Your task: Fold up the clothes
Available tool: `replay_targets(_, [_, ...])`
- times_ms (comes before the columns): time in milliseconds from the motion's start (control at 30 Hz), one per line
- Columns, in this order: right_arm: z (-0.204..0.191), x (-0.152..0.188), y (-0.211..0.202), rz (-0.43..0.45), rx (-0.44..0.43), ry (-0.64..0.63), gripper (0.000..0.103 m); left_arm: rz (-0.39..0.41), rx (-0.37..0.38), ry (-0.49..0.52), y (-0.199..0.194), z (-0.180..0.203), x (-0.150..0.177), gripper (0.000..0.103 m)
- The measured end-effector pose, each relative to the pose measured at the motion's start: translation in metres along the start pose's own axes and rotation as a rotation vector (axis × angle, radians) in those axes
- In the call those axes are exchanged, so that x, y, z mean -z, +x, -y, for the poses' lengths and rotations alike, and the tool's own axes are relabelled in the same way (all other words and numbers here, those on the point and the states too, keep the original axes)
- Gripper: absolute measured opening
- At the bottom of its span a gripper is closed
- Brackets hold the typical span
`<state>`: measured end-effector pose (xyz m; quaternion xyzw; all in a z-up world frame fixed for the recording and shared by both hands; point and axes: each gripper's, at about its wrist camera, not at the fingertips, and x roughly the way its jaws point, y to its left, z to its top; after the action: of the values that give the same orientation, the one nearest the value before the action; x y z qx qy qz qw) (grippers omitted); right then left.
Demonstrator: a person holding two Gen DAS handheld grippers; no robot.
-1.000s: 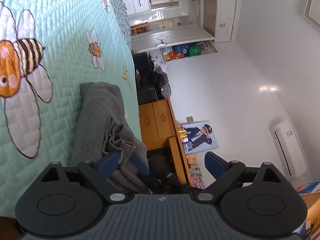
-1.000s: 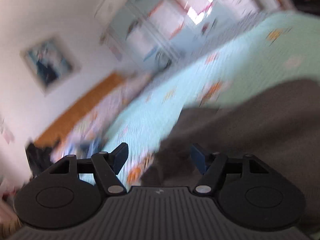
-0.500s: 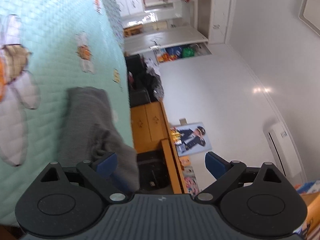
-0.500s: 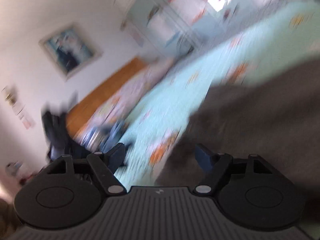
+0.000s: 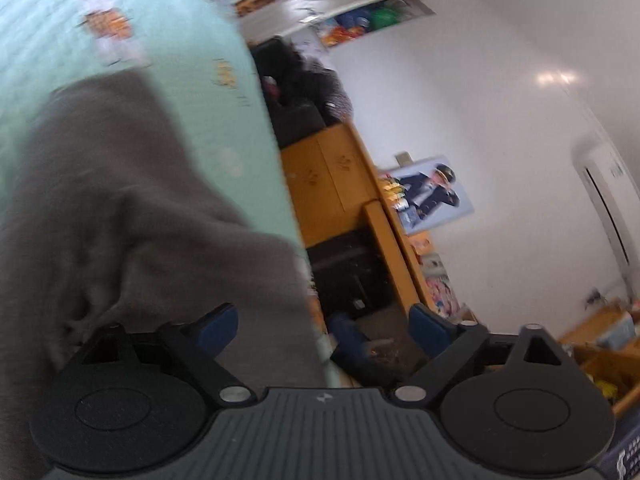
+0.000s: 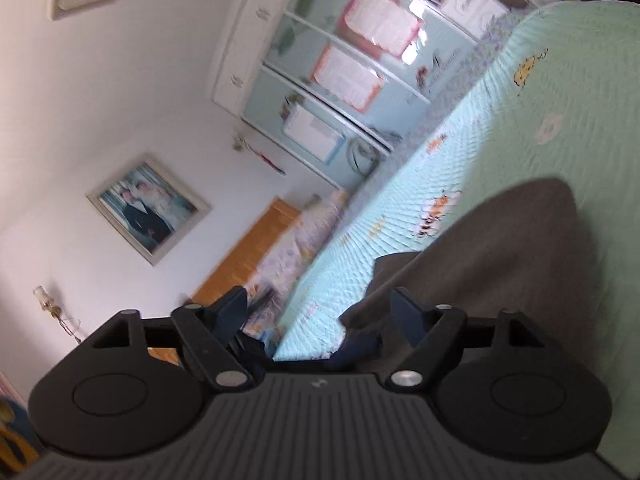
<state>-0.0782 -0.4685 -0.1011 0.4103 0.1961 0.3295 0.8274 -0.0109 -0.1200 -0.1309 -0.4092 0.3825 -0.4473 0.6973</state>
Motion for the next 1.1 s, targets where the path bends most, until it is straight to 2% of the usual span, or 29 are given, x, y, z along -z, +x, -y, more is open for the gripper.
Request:
replay_targets(33, [0.001,-0.01,0.007,-0.031,-0.008,-0.008,0.084,0.022,0.003,-0.026,-0.005,-0.008,0.0,0.077])
replay_targets(100, [0.007,-0.029,0.023,-0.057,-0.057,0.021,0.084,0.084,0.008,-0.053,-0.02,-0.015,-0.007,0.077])
replay_targets(233, [0.039,-0.057,0.056,-0.098,-0.181,0.216,0.086,0.171,-0.034,-0.063,-0.037,-0.025,-0.022,0.08])
replay_targets(267, [0.05,-0.057,0.065,-0.117,-0.196,0.271,0.088,0.169,-0.039,-0.072,-0.036,-0.029,-0.024,0.08])
replay_targets(333, [0.079,-0.046,0.078,-0.137,-0.142,0.346,0.082,0.156,-0.088,-0.06,-0.03,-0.037,-0.023,0.075])
replay_targets(367, [0.095,-0.039,0.082,-0.132,-0.099,0.379,0.059,0.151,-0.119,-0.057,-0.027,-0.042,-0.023,0.069])
replay_targets(400, [0.112,-0.033,0.084,-0.114,-0.052,0.423,0.013,0.149,-0.154,-0.075,-0.026,-0.049,-0.024,0.05])
replay_targets(433, [0.127,-0.025,0.081,-0.082,-0.007,0.471,0.0,0.14,-0.175,-0.102,-0.026,-0.057,-0.026,0.021])
replay_targets(467, [0.136,-0.018,0.077,-0.05,-0.005,0.493,0.0,0.13,-0.195,-0.13,-0.025,-0.066,-0.028,0.006])
replay_targets(500, [0.134,-0.015,0.076,-0.032,-0.019,0.469,0.0,0.125,-0.202,-0.168,-0.026,-0.076,-0.03,0.003])
replay_targets(533, [0.126,-0.013,0.079,-0.043,0.015,0.418,0.0,0.132,-0.181,-0.19,-0.027,-0.081,-0.029,0.003])
replay_targets(600, [0.11,-0.01,0.083,-0.06,0.072,0.325,0.0,0.134,-0.192,-0.168,-0.027,-0.08,-0.03,0.003])
replay_targets(667, [0.104,-0.009,0.083,-0.055,0.07,0.296,0.0,0.134,-0.191,-0.162,-0.027,-0.076,-0.032,0.001])
replay_targets(700, [0.101,-0.008,0.083,-0.052,0.069,0.282,0.0,0.137,-0.18,-0.16,-0.029,-0.074,-0.033,0.008])
replay_targets(733, [0.095,-0.007,0.082,-0.049,0.066,0.259,0.004,0.14,-0.167,-0.155,-0.032,-0.07,-0.034,0.022])
replay_targets(767, [0.084,-0.008,0.077,-0.04,0.056,0.213,0.017,0.148,-0.152,-0.141,-0.035,-0.063,-0.034,0.032])
replay_targets(800, [0.071,-0.008,0.071,-0.021,0.043,0.161,0.039,0.157,-0.139,-0.126,-0.039,-0.055,-0.035,0.052])
replay_targets(833, [0.055,-0.007,0.062,-0.006,0.02,0.111,0.048,0.174,-0.132,-0.101,-0.043,-0.045,-0.035,0.067])
replay_targets(867, [0.04,-0.004,0.058,-0.001,-0.012,0.072,0.056,0.19,-0.123,-0.077,-0.047,-0.035,-0.037,0.073])
replay_targets(933, [0.014,0.003,0.052,0.002,-0.073,0.013,0.057,0.198,-0.058,-0.036,-0.046,-0.014,-0.041,0.083])
replay_targets(967, [0.012,0.01,0.056,-0.012,-0.096,0.039,0.057,0.199,-0.027,-0.016,-0.045,-0.004,-0.044,0.087])
replay_targets(1033, [0.009,0.025,0.062,-0.042,-0.135,0.084,0.057,0.157,0.019,0.007,-0.026,0.008,-0.053,0.098])
replay_targets(1100, [0.014,0.045,0.071,-0.071,-0.124,0.1,0.057,0.06,0.009,0.003,0.002,0.002,-0.065,0.098])
